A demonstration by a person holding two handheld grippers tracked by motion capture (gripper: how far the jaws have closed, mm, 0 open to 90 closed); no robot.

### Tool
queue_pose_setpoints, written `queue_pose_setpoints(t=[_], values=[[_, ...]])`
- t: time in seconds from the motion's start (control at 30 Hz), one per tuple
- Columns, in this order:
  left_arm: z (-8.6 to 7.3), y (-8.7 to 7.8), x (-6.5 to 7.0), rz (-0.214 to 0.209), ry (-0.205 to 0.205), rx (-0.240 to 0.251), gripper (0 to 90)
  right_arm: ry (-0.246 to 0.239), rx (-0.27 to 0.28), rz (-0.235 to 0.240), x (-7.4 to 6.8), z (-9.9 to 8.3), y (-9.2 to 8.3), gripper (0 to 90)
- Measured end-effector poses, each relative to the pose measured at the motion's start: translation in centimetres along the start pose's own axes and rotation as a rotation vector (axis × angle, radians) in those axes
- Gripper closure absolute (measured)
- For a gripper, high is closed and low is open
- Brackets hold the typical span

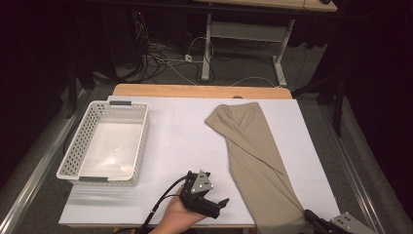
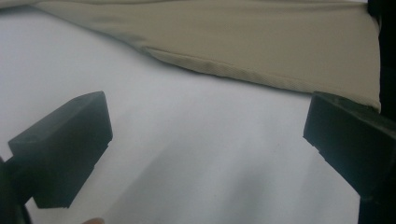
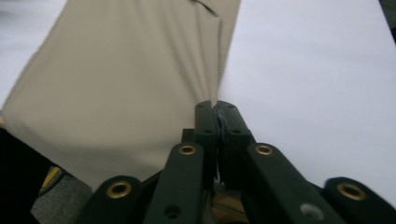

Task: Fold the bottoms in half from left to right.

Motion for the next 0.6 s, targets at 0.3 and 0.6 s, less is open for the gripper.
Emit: queue_pose_setpoints(t=[0.3,0.6], values=[[0.8,1.0,3.9,-0.162,-0.015,0.022,20.0,0.003,0.028,-0.053,0.5,0.0,-1.1,82.3],[-0.7,5.0,9.7,-0.2,0.046,-0.104,40.3,-0.004,0.038,-0.026,-0.2,-0.2,-1.5,80.5]])
Point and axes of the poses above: each handheld gripper's, and its own axes: y roughly forward along the jaws, z roughly out of its top, x roughly to its right, the point moved 3 cm from there along y, roughly forward along the jaws, and after that the axes turned 15 degrees about x, right-handed, at the moved point
